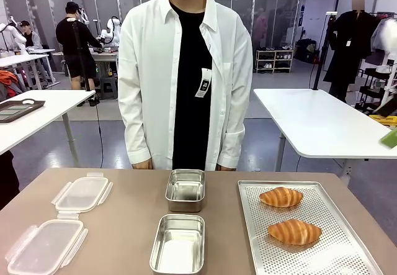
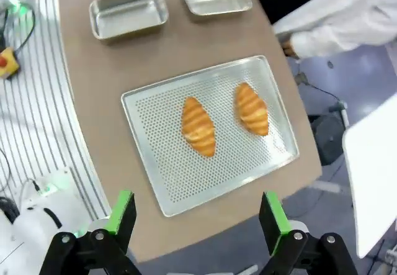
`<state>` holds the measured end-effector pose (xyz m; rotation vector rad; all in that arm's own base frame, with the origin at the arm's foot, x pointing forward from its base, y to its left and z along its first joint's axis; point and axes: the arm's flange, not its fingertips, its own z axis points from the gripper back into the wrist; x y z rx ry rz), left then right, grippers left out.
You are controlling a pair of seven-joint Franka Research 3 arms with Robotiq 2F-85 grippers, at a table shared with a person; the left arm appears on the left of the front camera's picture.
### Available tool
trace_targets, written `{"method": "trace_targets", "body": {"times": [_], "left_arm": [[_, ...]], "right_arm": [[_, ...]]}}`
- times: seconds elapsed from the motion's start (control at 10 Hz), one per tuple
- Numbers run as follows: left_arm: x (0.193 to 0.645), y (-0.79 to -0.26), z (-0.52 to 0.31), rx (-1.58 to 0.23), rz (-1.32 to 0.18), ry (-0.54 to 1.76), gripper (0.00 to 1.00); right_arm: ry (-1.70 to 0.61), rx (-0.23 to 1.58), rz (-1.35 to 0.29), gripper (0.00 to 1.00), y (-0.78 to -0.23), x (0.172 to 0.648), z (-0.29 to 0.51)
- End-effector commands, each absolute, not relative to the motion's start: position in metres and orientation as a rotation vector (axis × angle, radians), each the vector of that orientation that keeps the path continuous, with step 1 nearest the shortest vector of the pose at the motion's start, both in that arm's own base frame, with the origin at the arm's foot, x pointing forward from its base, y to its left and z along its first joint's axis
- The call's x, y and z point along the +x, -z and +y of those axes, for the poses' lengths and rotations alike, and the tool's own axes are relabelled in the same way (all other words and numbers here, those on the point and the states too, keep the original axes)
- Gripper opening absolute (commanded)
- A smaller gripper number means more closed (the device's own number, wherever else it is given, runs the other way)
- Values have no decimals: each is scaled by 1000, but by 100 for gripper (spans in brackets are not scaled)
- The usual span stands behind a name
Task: Place the bread into the airtight container.
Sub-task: Pick up a Butter Roll and place it into an empty Airtight Container.
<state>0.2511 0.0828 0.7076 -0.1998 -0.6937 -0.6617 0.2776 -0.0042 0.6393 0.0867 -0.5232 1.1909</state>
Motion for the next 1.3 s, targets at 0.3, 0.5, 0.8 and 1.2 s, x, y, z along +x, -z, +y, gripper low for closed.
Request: {"method": "trace_targets", "body": {"times": [0.3,0.5,0.8,1.2], "left_arm": [[250,-710,83,-196,-696,666,100],[250,-710,83,-196,-696,666,100],[250,-710,83,-196,-696,666,100],[250,-710,83,-196,-696,666,100]], "right_arm": [[-1351,-89,-316,100,-525,340,53],[-1341,-97,-266,100,-481,357,58],[-1360,-68,-227,100,-428,373,63],[-1399,-50,-202,100,-388,382,66]]}}
